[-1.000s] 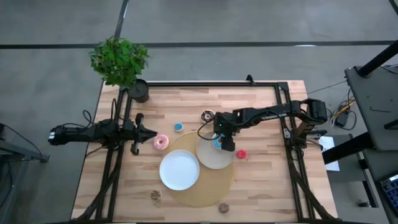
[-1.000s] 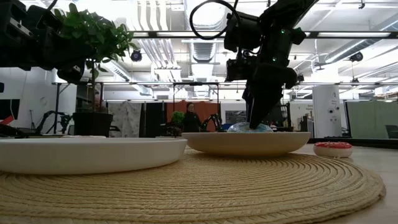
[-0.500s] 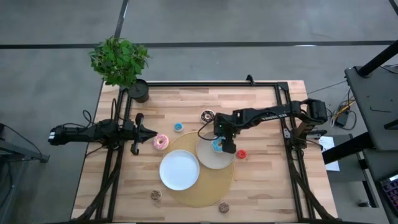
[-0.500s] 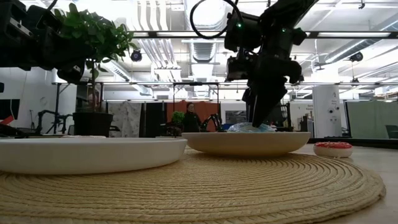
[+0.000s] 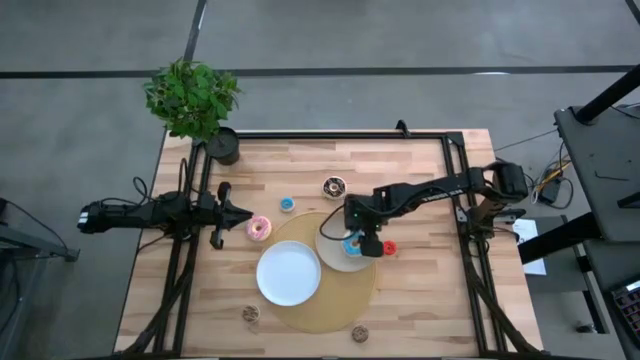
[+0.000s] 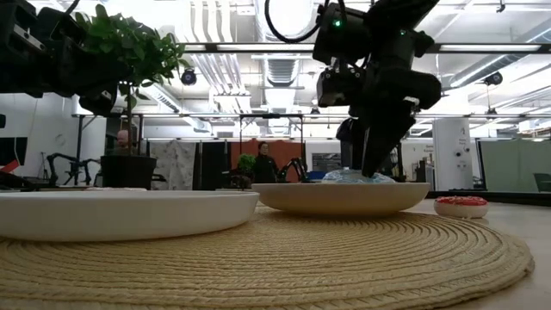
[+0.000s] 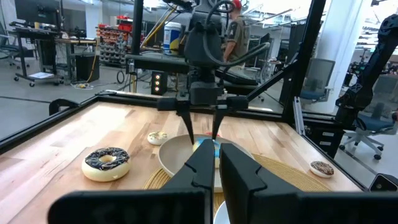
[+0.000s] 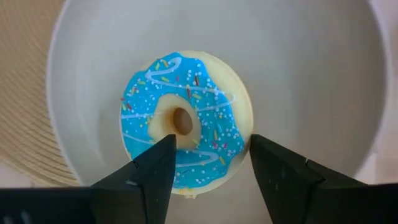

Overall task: Pick & Place donuts
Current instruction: Put the large blue donut on the gray plate

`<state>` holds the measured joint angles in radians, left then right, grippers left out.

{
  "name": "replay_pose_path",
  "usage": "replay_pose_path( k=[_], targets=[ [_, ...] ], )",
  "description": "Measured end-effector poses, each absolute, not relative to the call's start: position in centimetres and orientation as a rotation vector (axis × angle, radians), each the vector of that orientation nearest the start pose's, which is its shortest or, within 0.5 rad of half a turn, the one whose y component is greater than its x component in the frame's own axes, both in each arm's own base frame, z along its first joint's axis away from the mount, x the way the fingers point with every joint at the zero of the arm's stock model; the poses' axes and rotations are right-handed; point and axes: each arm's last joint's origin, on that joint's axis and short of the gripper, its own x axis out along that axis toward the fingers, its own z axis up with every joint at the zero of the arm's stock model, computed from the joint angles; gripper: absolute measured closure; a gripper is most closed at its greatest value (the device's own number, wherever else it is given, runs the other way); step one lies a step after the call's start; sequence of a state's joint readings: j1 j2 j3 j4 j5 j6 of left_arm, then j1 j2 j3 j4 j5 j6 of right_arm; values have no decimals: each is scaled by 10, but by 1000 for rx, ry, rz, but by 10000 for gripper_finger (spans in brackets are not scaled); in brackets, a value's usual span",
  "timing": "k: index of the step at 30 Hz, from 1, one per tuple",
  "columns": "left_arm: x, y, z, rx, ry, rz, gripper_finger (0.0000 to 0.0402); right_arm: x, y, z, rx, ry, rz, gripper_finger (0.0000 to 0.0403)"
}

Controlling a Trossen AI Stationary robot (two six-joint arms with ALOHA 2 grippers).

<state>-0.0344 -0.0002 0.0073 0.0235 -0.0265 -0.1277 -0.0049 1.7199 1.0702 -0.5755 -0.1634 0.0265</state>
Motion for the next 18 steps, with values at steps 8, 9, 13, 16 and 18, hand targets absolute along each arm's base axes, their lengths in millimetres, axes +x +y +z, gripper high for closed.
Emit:
replay_pose_path(
  k=[8,9,13,16,18],
  targets=[
    [97,-3,168,-129,-31,-10,402,323,18,173,100,1227,163,207],
    [97,-3,168,-129,-30,-10,402,322,19,173,97,1227,166,207],
    [97,-3,168,-129,-31,-10,402,322,23,173,90,1228,177,207],
    [97,-3,168,-129,-31,-10,402,322,25,172,86,1228,182,207],
    [97,-3,168,-129,-31,-10,402,322,25,173,85,1226,185,207]
  ],
)
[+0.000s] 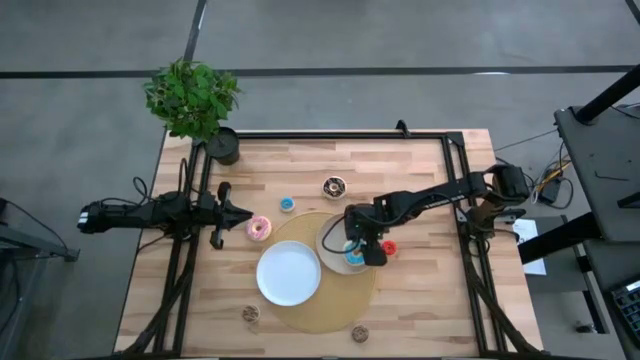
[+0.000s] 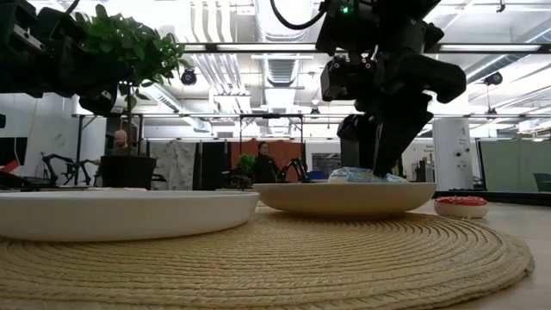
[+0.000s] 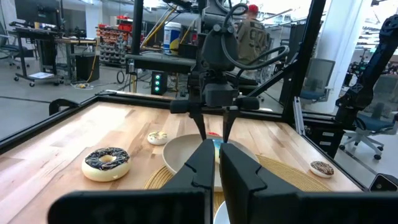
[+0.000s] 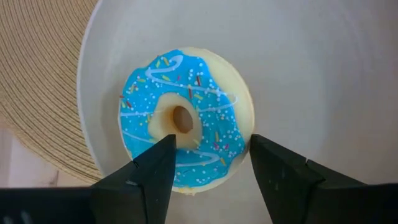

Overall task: Pick & Place donuts
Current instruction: Put the large blue donut on the gray plate

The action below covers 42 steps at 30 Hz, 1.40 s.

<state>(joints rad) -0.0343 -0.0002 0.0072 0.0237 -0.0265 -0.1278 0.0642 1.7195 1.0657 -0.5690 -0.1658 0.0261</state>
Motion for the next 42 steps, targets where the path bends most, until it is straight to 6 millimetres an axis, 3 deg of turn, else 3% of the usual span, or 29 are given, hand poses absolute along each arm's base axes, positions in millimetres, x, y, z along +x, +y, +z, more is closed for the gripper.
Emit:
replay_pose_path(
  k=[37,42],
  targets=[
    [97,-3,168,-129,-31,-10,402,323,25,173,86,1220,183,206],
    [97,-3,168,-129,-31,-10,402,323,24,173,104,1222,169,184]
  ],
)
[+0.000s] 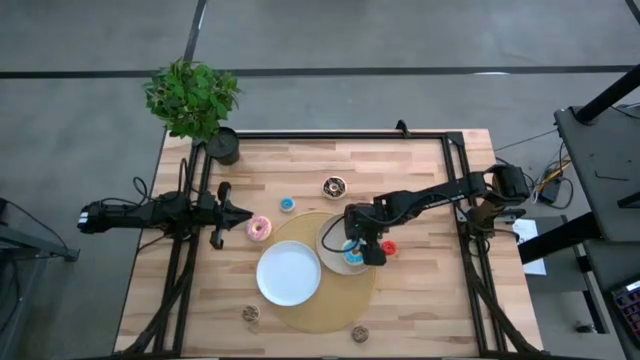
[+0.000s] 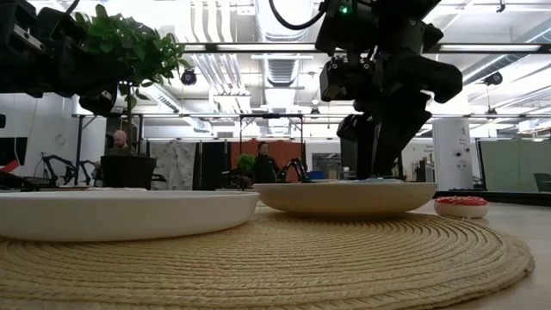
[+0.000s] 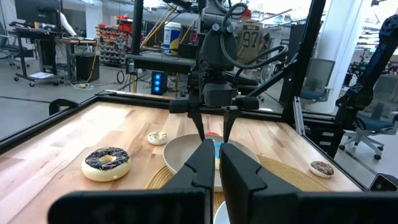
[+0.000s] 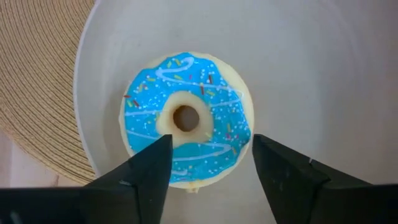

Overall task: Pick & Place donuts
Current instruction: Put the large blue donut on the gray plate, then put the small red donut on the white plate

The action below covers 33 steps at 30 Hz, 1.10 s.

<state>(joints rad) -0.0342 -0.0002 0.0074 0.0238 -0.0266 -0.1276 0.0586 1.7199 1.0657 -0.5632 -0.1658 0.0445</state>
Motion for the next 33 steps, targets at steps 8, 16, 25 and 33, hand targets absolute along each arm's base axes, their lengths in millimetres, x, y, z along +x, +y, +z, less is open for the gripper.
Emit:
replay_pose_path(
  k=[8,16,25,33],
  targets=[
    [97,-3,168,-129,-31,-10,402,322,24,174,81,1215,179,129],
    [97,-3,168,-129,-31,-9,402,321,19,202,79,1128,169,112],
    [97,-3,168,-129,-32,-10,402,329,-5,238,20,1005,124,128],
    [97,-3,169,-129,-32,-9,402,334,-44,264,4,1001,60,140]
  ],
)
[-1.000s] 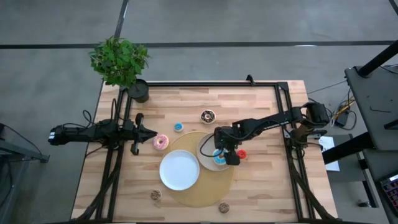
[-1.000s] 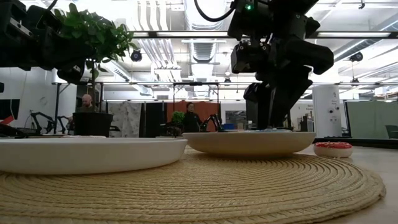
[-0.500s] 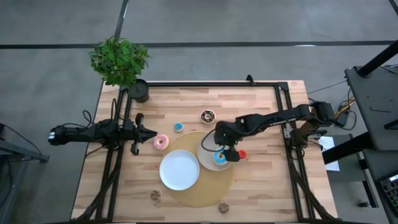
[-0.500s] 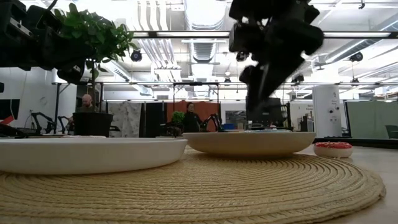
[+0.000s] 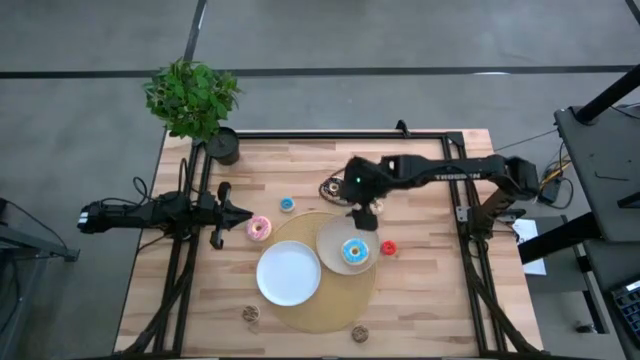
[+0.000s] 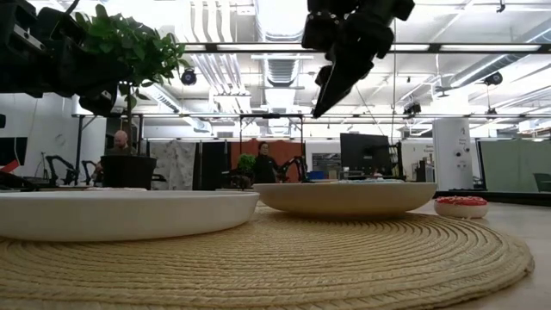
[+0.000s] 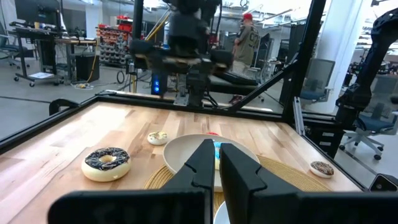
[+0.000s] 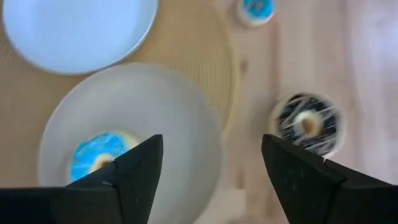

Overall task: Pick & Place donuts
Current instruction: Put the small red donut on the white plate

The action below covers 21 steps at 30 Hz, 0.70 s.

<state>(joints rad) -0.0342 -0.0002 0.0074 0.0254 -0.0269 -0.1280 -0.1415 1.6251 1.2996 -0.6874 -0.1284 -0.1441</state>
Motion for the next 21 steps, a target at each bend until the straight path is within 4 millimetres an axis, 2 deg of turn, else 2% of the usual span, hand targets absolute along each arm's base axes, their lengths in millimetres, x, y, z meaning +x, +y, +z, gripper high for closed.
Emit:
replay_pose_path(
  k=[7,16,21],
  targets=[
    [97,-3,168,-129,-32,-10,402,337,-71,270,-50,1016,44,152],
    [98,-3,168,-128,-23,-9,402,344,-80,268,-104,1007,59,154],
    [98,-3,167,-128,-18,-9,402,344,-81,269,-74,1012,15,156]
  ],
)
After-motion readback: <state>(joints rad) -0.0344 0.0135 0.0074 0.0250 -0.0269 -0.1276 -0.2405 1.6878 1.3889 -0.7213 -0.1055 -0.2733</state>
